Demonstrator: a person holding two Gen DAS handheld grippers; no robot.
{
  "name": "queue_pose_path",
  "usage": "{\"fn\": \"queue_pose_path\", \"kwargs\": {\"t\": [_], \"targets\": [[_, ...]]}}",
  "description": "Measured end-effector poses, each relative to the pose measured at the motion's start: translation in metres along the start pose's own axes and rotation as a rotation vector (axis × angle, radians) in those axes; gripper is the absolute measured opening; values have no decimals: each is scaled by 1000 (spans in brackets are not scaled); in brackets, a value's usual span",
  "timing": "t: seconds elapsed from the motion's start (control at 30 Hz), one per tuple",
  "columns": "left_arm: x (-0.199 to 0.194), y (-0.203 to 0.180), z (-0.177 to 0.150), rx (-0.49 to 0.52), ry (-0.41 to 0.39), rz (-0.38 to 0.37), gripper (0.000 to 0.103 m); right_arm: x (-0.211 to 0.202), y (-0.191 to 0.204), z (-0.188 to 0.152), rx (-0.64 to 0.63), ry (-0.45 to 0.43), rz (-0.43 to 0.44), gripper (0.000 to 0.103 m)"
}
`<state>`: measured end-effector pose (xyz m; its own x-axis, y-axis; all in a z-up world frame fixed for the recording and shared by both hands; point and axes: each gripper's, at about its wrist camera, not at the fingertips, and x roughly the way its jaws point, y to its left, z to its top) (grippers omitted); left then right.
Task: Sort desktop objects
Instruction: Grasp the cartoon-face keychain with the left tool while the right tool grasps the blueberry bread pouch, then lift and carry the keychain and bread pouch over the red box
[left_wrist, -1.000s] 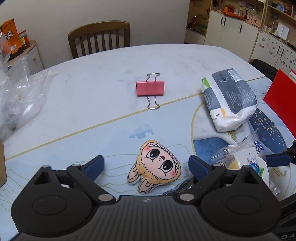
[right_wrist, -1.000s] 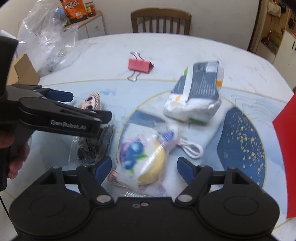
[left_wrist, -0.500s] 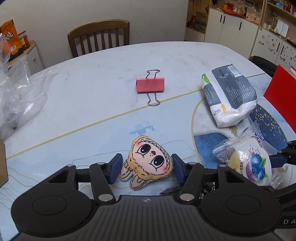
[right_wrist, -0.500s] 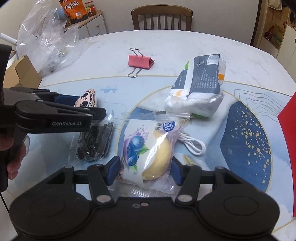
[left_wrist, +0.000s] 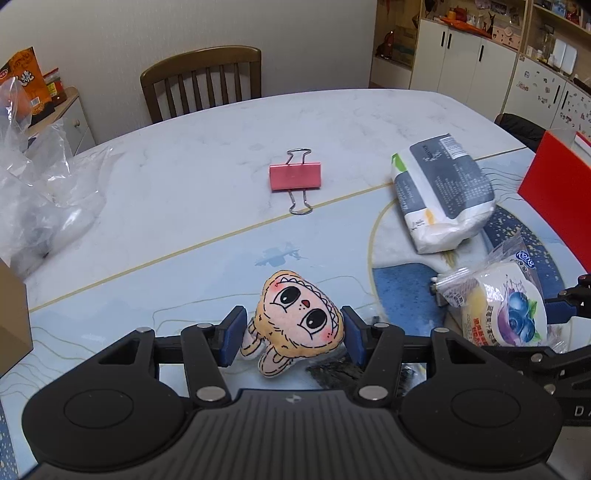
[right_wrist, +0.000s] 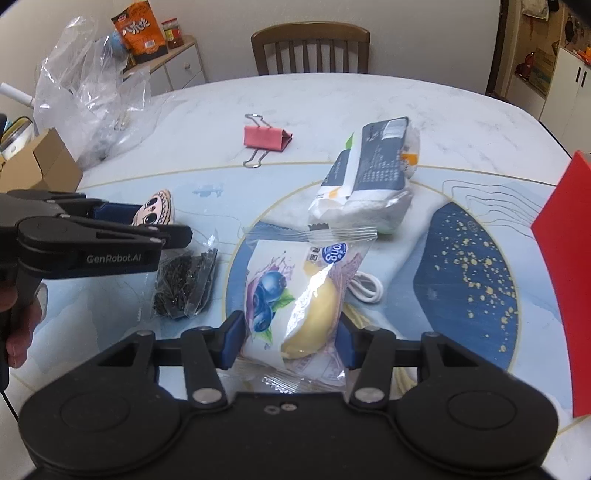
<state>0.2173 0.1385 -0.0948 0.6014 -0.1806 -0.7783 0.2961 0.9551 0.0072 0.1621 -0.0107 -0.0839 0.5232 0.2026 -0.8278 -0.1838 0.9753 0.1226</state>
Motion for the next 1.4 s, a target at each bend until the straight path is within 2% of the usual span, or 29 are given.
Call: {"fn": "queue_pose_path", "kwargs": {"t": [0.5, 0.77, 1.0, 1.4], "targets": [[-38, -29, -7, -5, -14, -34, 54, -36, -12, -12, 4, -26, 14, 49], [-60, -58, -7, -9, -21, -77, 54, -63, -28, -20, 13, -35, 31, 49], [-76, -94, -3, 9, -30, -127, 54, -91, -54, -32, 35, -37, 41, 49], [-92, -161, 22, 58, -60, -234, 54, -139, -123, -42, 101, -39, 30, 49]]}}
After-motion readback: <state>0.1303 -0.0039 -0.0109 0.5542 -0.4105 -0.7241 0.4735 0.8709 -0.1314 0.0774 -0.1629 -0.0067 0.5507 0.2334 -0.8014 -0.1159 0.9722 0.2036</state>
